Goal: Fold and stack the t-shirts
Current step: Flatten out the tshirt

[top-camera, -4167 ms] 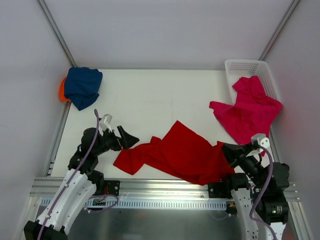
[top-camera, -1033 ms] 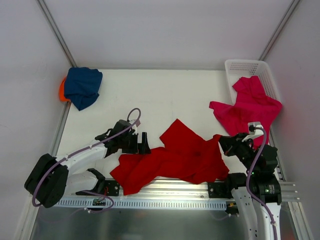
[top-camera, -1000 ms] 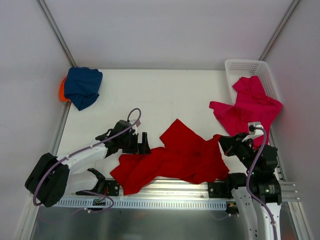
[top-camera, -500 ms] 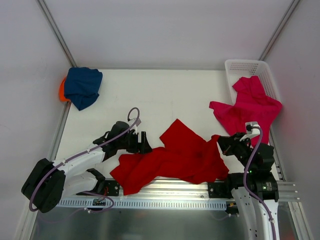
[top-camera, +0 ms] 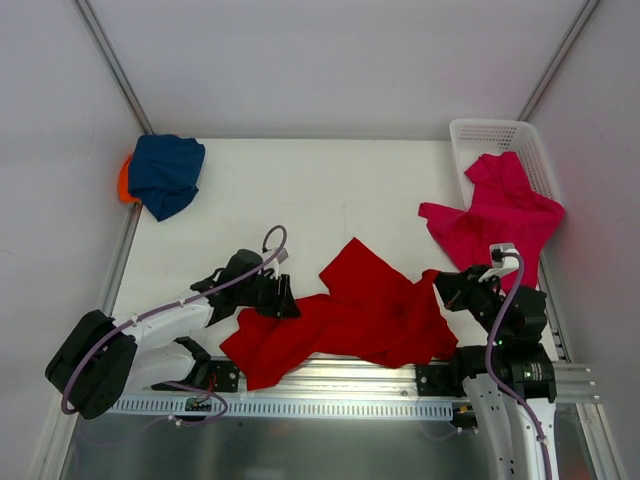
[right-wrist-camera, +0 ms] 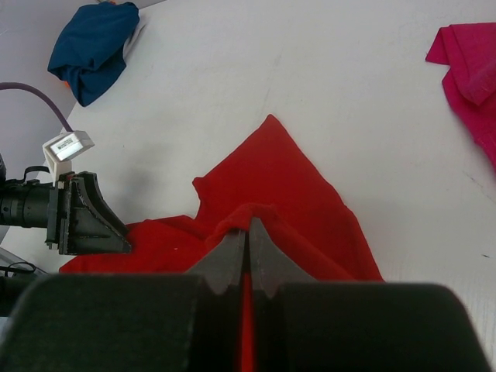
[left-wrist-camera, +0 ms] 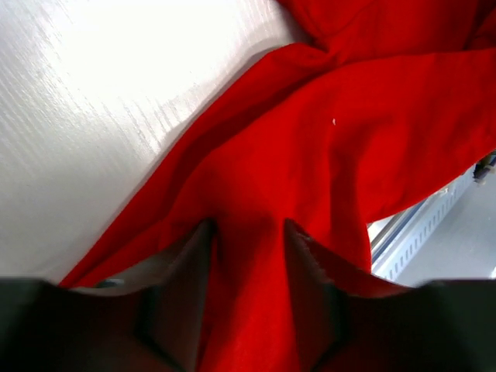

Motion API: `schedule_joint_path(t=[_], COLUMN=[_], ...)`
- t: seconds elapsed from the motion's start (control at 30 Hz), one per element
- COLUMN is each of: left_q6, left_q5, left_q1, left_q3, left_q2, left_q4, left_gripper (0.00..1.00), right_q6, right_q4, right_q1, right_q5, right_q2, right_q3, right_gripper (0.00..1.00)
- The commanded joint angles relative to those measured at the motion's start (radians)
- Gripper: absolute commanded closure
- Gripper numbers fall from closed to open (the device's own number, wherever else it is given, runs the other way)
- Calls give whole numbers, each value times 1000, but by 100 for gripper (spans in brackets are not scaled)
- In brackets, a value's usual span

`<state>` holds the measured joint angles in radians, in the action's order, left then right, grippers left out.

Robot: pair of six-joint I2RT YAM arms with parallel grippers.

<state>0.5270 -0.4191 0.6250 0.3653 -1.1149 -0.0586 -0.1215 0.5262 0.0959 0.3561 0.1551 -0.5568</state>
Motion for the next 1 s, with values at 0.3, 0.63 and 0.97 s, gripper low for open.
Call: schedule_joint_path(t=[0.3,0.63,0.97], left_q6=[-12,-107,-99], left_q5=[6,16,-78], left_q1=[30,36,144], left_q3=[-19,305,307], left_q2=[24,337,604], left_q4=[-53,397,671], left_gripper=[100,100,100], right_q6=[-36,-29,-17], right_q4=[-55,-46,-11], right_q1=[-5,-5,-5], right_q5=[20,27,30], right_q2=[-12,-12,-32], right_q3=[31,28,24], right_gripper=[99,100,99])
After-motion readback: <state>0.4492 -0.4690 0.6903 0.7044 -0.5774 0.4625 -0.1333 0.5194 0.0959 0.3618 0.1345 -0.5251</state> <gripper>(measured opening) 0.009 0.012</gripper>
